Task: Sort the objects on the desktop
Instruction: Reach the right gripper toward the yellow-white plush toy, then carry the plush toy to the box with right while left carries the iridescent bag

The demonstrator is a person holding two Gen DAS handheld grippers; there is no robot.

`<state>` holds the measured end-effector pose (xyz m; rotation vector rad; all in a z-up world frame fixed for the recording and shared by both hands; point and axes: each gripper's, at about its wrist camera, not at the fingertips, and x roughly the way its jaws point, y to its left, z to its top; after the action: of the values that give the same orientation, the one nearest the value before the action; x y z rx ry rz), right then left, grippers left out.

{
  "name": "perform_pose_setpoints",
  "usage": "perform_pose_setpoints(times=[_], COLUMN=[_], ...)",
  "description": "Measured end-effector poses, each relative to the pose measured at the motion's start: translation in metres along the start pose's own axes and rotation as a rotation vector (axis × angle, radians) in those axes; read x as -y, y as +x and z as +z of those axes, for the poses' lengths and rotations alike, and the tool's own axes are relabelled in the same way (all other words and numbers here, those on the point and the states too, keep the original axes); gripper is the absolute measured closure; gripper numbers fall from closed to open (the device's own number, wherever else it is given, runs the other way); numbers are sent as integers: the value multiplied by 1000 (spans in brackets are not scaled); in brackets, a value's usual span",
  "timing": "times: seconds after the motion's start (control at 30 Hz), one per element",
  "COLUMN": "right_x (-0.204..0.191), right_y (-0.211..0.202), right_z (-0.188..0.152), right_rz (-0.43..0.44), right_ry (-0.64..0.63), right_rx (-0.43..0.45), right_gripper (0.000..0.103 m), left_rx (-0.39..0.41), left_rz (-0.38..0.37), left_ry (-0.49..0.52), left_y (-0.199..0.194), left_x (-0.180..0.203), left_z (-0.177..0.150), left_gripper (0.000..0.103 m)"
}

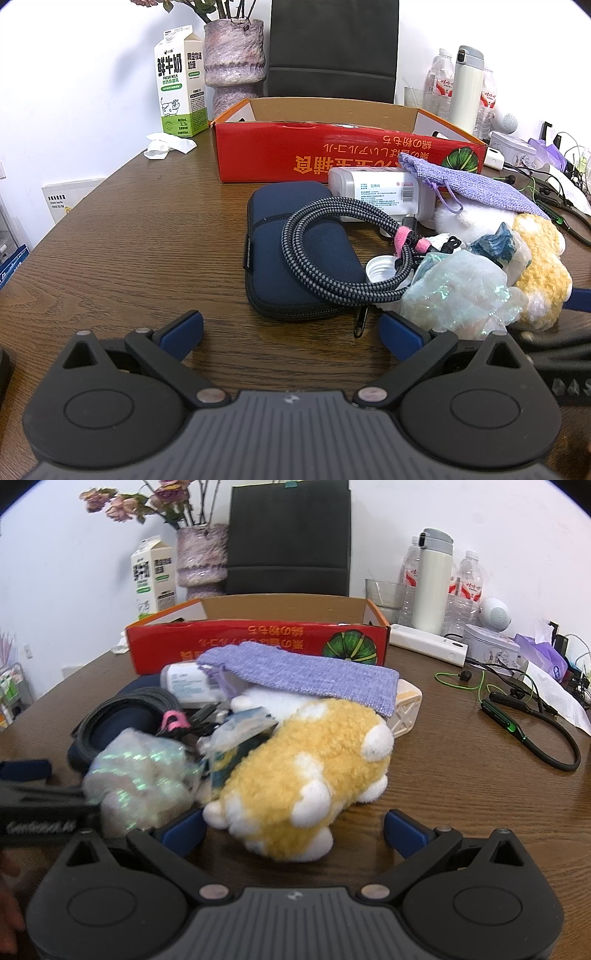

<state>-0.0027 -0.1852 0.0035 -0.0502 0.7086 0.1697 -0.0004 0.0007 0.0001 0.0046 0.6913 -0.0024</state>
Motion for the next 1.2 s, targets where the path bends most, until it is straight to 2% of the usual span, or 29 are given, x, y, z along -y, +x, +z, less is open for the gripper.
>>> perform_pose_setpoints(times=[0.17, 0.3, 0.4, 0.43, 0.47, 0.53, 0.57, 0.6, 0.63, 0.7, 0.73, 0.8, 0.9, 1.0, 1.07, 1.1, 1.13, 1.2], right_x=[20, 37, 47, 48, 49, 48, 47, 46, 44, 36, 33, 38, 46, 57, 62, 65, 68, 71], right_y=[-48, -67, -62, -56, -52, -37, -30, -25, -19, -15, -17, -25, -45, -73, -90, -96, -102, -104], right_z=[-11, -7, 2, 6, 9, 14, 17, 17, 18, 15, 11, 3, -8, -23, -35, -41, -45, -48], right_rz=[153, 159, 170, 171, 178, 181, 177, 182, 173, 126, 128, 148, 123, 116, 119, 116, 109, 84], right_ry=[34, 69, 115, 133, 151, 166, 176, 184, 176, 117, 92, 112, 102, 92, 60, 66, 94, 152], right_rx=[63, 123, 139, 138, 146, 121, 103, 91, 71, 44, 44, 55, 58, 29, -20, -29, -25, 8], right_gripper=[0, 1, 10, 17, 18, 21, 24, 27, 29, 31, 47, 57, 59, 59, 54, 46, 31, 11], left_rx=[49, 142, 169, 184, 193, 158, 138, 120, 115, 122, 121, 116, 113, 143, 147, 145, 145, 150], left_rz=[-82, -219, -324, -327, -313, -249, -244, -274, -288, -287, -280, -282, -301, -308, -308, -308, -313, -319], left_ry=[2, -25, 58, 83, 114, 173, 181, 170, 148, 136, 128, 90, 33, 23, 21, 13, 6, -3], left_y=[-28, -54, -59, -59, -56, -47, -45, -44, -46, -52, -55, -61, -73, -92, -102, -105, -107, -109], left_x=[-11, -15, 6, 16, 26, 45, 49, 51, 49, 48, 45, 36, 20, 12, 10, 8, 8, 8], left_z=[-7, -5, 2, 1, 1, -1, -2, -4, -6, -10, -12, -14, -13, -13, -14, -15, -16, -15], left_gripper=[0, 0, 0, 0, 4, 28, 49, 56, 57, 69, 69, 76, 77, 77, 77, 77, 78, 78])
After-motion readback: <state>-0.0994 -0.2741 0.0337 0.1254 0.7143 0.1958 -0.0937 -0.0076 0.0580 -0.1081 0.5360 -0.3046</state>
